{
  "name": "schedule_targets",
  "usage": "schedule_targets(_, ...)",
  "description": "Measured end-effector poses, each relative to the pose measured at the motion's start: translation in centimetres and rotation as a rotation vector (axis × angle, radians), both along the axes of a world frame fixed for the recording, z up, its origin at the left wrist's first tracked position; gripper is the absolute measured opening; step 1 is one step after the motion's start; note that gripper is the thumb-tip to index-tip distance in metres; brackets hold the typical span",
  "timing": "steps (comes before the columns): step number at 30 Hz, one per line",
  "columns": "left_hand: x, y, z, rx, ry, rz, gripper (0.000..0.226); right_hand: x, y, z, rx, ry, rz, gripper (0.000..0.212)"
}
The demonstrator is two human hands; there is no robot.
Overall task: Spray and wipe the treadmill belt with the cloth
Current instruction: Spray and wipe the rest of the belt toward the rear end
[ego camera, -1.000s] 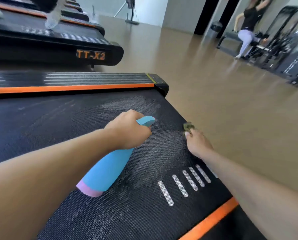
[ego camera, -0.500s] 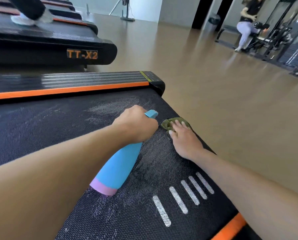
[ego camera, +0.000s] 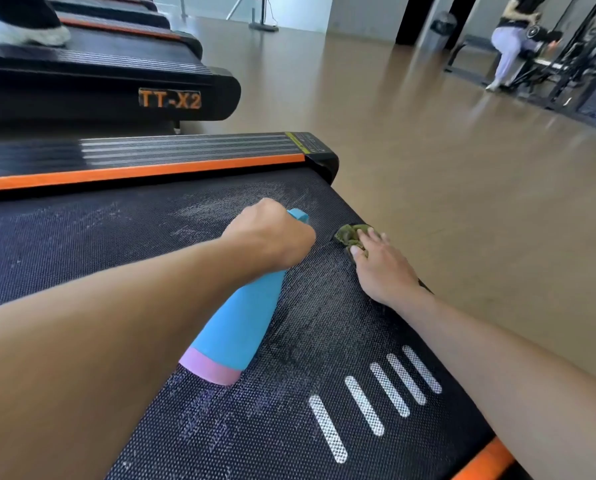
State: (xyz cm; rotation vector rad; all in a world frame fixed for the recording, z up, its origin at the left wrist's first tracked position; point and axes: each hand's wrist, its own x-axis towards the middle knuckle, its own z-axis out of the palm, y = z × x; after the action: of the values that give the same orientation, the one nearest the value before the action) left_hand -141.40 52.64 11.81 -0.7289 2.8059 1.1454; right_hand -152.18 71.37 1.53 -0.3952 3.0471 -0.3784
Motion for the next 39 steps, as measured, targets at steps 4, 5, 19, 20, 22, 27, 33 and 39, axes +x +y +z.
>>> schedule_targets(4,-0.4,-1.0,-0.5,0.051,0.016,0.030,0.038,-2.8,0.4,0.3,-0.093,-0.071,-0.333,0.050)
schedule_targets(5,-0.5,-1.1,-0.6,0.066,0.013,0.028,0.040,-3.3,0.6,0.4,-0.111,-0.095,-0.406,0.051)
schedule_targets(19,1.1,-0.9,0.1,0.104,0.063,0.007,0.069,-1.7,3.6,-0.2,-0.030,-0.038,-0.416,0.049)
schedule_targets(20,1.3,-0.9,0.2,0.093,0.074,0.006,0.066,-1.2,3.5,0.0,-0.024,-0.017,-0.395,0.047)
schedule_targets(22,1.5,-1.0,0.2,0.080,0.077,-0.018,0.059,0.6,2.8,0.3,-0.013,0.021,-0.331,0.046)
schedule_targets(27,1.3,-0.4,0.0,0.053,0.076,-0.127,0.039,7.9,-0.7,1.0,0.077,0.139,0.294,0.055)
schedule_targets(33,0.7,0.3,-0.3,-0.038,0.054,-0.117,0.029,3.4,-2.0,0.9,-0.012,0.002,0.476,0.050)
schedule_targets(39,-0.3,-1.3,-0.8,0.030,0.056,0.020,0.034,-5.2,-4.6,1.1,0.011,-0.042,-0.013,0.050)
